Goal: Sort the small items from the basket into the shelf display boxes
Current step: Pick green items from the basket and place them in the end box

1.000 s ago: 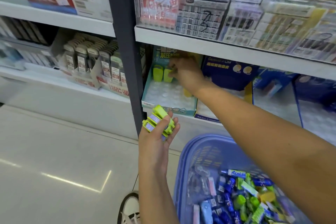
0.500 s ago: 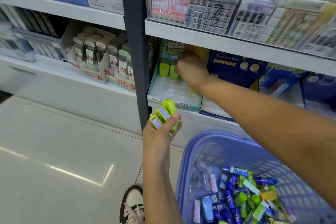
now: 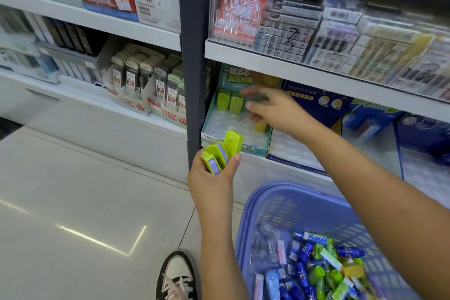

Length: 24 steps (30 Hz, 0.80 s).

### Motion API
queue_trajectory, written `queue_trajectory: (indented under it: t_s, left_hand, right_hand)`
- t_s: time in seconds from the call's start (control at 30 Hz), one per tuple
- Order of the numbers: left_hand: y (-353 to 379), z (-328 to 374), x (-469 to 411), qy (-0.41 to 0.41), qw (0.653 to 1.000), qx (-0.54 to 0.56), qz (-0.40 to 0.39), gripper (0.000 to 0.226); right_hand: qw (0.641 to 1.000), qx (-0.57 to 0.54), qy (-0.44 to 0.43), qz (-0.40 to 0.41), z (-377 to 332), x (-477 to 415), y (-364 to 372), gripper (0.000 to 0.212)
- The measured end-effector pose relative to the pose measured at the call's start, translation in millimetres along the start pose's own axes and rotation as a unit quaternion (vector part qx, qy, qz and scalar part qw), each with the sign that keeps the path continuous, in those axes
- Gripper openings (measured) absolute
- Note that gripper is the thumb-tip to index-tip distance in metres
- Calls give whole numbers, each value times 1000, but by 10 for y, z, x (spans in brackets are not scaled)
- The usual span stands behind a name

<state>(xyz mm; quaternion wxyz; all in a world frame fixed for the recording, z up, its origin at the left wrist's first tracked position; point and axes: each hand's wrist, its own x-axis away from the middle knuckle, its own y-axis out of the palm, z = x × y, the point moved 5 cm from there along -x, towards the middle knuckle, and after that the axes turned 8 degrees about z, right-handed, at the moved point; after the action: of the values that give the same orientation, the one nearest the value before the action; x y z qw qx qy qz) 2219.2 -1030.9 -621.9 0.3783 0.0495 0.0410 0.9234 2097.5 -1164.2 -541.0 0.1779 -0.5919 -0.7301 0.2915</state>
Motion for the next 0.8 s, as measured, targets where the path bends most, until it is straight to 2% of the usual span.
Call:
queue_trajectory:
  t_s: [0.03, 0.07, 0.2, 0.27, 0.37, 0.43, 0.6, 0.8]
  left_hand:
    - [-1, 20, -4, 13, 1000, -2, 8, 24]
    - [5, 32, -4, 24, 1000, 0, 13, 26]
    - [29, 15, 0, 30, 999, 5, 16, 31]
    - [12, -9, -27, 17, 999, 5, 28, 22]
    - [-25, -123, -72, -78, 993, 79, 34, 12]
    - [-31, -191, -69, -136, 982, 126, 26, 15]
    - [-31, -264, -103, -153, 984, 94, 12, 23]
    - [-30, -306, -145, -171, 980, 98, -28, 22]
  right_hand:
    - [995, -86, 32, -28, -16, 132, -20, 28]
    - [990, -120, 44, -57, -29, 241, -13, 27]
    - [988, -98, 27, -114, -93, 407, 153, 17]
    - [991, -105, 23, -76, -91, 279, 172, 15]
    - [994, -58, -13, 91, -11, -80, 64, 17]
    - [987, 4, -48, 156, 0, -290, 97, 21]
    - [975, 165, -108, 100, 61, -521, 532, 24]
    - [967, 207, -124, 84, 85, -632, 612, 26]
